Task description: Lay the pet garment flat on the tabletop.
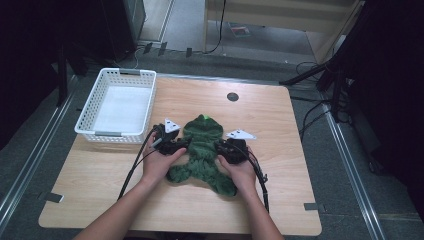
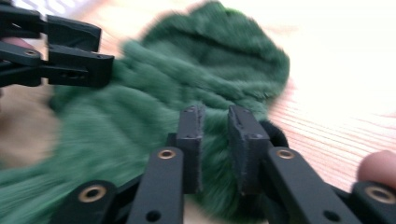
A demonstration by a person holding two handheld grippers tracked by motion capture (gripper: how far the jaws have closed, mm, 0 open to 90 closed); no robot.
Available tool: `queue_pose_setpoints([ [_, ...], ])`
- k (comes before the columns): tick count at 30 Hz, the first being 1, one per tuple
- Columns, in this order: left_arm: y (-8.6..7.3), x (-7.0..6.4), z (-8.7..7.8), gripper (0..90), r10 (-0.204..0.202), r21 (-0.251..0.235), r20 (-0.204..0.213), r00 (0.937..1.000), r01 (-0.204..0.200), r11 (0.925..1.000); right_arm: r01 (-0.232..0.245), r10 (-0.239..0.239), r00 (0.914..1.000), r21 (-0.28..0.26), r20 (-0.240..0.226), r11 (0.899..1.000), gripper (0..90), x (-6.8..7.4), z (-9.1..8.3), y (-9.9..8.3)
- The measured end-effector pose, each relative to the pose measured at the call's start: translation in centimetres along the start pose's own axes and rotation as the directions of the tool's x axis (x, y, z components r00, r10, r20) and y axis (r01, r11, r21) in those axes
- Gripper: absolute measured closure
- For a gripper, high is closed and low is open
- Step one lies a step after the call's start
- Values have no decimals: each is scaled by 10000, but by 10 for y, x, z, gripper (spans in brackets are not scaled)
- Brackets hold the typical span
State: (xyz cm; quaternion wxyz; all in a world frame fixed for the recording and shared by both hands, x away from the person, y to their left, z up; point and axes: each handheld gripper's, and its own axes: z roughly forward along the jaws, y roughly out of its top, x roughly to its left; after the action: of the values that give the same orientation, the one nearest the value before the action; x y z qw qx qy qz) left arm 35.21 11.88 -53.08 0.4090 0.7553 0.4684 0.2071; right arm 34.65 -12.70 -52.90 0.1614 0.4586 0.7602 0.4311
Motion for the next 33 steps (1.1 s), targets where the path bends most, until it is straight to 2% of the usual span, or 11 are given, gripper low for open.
queue_pose_setpoints([
  [3,-4,-7,-23,409,347,-420,228,9991,-337,9985,148,-153,9996,-226,-249,9996,707,6,-23,-3],
  [6,-12,-20,-35,434,841,-290,619,9945,-825,9962,390,-383,9984,161,-407,9991,692,11,-35,-14],
  [10,-24,-38,-33,472,1122,211,1547,9816,-1168,9929,-318,395,9947,817,-945,9961,669,16,-36,-27],
  [17,-38,-50,-19,517,1108,1025,1469,9829,-1265,9867,-129,219,9980,1482,-594,9889,664,30,-19,-33],
  [19,-40,-51,-19,631,1298,1026,1657,9776,-1480,9837,257,-186,9987,1531,-481,9879,755,34,-16,-34],
  [20,-40,-50,-20,745,1481,1059,1937,9698,-1708,9796,448,-387,9983,1522,-432,9873,814,36,-16,-35],
  [22,-41,-49,-22,840,1736,990,1900,9663,-1947,9758,859,-834,9963,1528,-227,9845,865,38,-16,-36],
  [24,-39,-43,-24,863,1433,995,1860,9720,-1637,9815,1129,-1154,9933,1403,96,9836,877,37,-18,-35],
  [28,-38,-26,-33,878,714,621,1561,9852,-819,9947,1101,-1162,9916,1015,564,9887,888,33,-27,-31],
  [31,-40,-16,-36,879,325,711,1475,9885,-433,9965,1235,-1312,9886,1020,733,9871,889,31,-30,-32],
  [33,-44,-14,-34,876,139,856,1648,9862,-283,9959,1254,-1346,9882,1181,735,9850,886,31,-26,-35],
])
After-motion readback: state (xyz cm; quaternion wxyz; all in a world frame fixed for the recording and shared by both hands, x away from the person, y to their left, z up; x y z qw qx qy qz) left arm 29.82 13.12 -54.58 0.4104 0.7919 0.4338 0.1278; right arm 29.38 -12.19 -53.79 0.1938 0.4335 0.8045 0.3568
